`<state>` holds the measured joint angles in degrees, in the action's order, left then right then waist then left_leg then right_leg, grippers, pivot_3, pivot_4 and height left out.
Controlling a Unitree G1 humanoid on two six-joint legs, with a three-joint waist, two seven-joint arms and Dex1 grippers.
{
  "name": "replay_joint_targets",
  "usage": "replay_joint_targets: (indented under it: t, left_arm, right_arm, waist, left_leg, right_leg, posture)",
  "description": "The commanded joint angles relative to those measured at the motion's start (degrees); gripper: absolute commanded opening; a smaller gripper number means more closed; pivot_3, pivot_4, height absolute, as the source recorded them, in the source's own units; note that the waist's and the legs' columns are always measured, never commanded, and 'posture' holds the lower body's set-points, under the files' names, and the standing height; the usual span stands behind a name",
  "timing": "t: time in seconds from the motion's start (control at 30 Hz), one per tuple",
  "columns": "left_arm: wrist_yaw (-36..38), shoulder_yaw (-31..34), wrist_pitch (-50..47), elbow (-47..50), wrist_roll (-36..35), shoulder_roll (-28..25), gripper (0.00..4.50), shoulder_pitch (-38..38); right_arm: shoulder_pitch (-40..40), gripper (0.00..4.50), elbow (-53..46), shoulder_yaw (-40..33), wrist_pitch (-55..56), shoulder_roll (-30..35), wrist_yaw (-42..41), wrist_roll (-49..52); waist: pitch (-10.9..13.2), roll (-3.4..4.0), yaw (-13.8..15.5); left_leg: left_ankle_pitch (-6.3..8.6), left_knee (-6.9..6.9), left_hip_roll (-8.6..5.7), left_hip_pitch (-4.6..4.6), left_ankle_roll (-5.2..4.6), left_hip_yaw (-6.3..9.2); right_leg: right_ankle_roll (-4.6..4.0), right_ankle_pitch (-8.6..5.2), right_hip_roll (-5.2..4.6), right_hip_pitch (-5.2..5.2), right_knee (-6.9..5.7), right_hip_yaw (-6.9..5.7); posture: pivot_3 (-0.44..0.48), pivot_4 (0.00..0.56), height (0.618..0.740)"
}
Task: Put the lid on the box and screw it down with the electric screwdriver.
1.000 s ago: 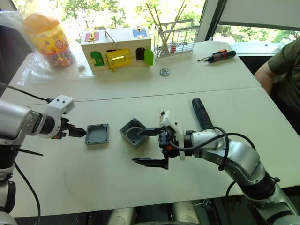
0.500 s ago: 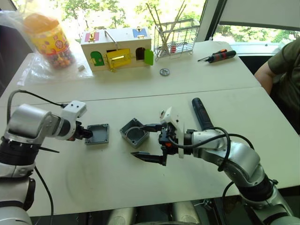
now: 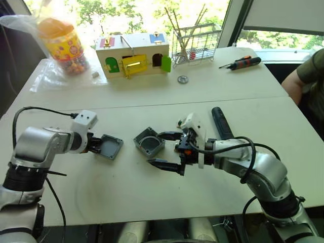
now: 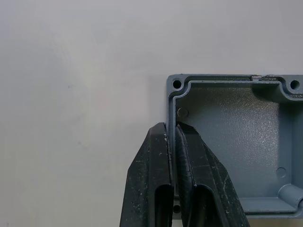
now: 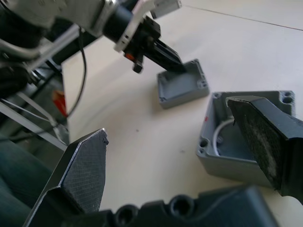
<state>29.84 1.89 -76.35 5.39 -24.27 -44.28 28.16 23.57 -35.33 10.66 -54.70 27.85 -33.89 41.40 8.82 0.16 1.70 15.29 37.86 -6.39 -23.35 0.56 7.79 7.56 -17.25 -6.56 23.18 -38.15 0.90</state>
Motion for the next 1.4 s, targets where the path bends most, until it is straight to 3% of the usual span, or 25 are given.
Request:
replay_joint_targets:
  t: [0.03,0.2,0.53,0.8,1.13,1.23,1.4]
  left_arm:
    - [2.49,5.64,8.04,-1.31,-0.89,-0.46,0.09,4.22]
    - [4.62,9.52,17.66,-3.59,-2.3,1.14,0.09,11.2]
    - [-0.15,5.5,24.93,-4.31,-0.13,12.03,0.09,19.87]
    - [-0.43,4.03,26.91,-5.54,-0.02,16.43,0.09,21.01]
    - [0.02,5.07,24.86,-5.04,-1.88,17.52,0.09,22.22]
    - [-0.1,5.0,24.23,-4.71,-2.39,17.62,0.0,21.94]
    - [-0.38,5.24,23.09,-4.06,-3.38,17.78,0.0,21.82]
  right_arm:
    - [3.41,4.5,2.22,-6.59,-2.71,-2.72,2.25,6.33]
    - [11.66,4.5,11.44,-10.72,-5.06,-8.45,9.82,6.49]
    - [27.55,4.5,29.87,-19.75,-9.17,-22.79,25.35,8.4]
    - [25.89,4.5,29.06,-21.38,-10.79,-24.56,28.28,8.96]
    - [24.04,4.5,27.12,-21.91,-9.15,-25.45,28.73,9.59]
    - [23.57,3.88,26.78,-21.85,-8.64,-25.53,28.41,9.51]
    - [22.92,2.08,26.74,-20.86,-7.34,-25.9,28.06,8.77]
  waist:
    - [0.07,-0.14,0.02]
    - [0.07,-0.18,-0.6]
    - [0.07,-0.18,-3.38]
    - [0.07,-0.18,-4.57]
    - [0.07,-0.18,-5.43]
    - [0.07,-0.18,-5.6]
    - [0.07,-0.18,-5.61]
  left_leg:
    - [-0.01,0.01,0.0,-0.01,0.02,0.0]
    - [-0.08,-0.02,-0.02,-0.11,0.14,-0.02]
    - [-0.09,-0.29,-0.08,-0.18,0.15,-0.09]
    - [-0.1,-0.45,-0.08,-0.18,0.15,-0.12]
    - [-0.12,-0.53,-0.08,-0.18,0.18,-0.13]
    - [-0.12,-0.54,-0.08,-0.17,0.18,-0.13]
    - [-0.12,-0.55,-0.08,-0.18,0.18,-0.13]
  right_leg:
    - [0.0,0.0,0.0,0.0,-0.01,0.01]
    - [-0.01,0.0,-0.05,0.06,0.02,0.0]
    - [0.0,0.01,-0.15,0.18,-0.06,-0.01]
    - [0.0,0.01,-0.17,0.26,-0.06,0.0]
    - [0.0,0.01,-0.16,0.31,-0.07,0.01]
    - [0.0,0.01,-0.16,0.31,-0.07,0.02]
    - [0.0,0.01,-0.16,0.32,-0.07,0.02]
  posture:
    - [0.0,0.15,0.74]
    - [0.0,0.15,0.74]
    - [0.0,0.15,0.74]
    - [0.0,0.15,0.74]
    - [0.0,0.15,0.74]
    - [0.0,0.15,0.74]
    - [0.0,0.15,0.74]
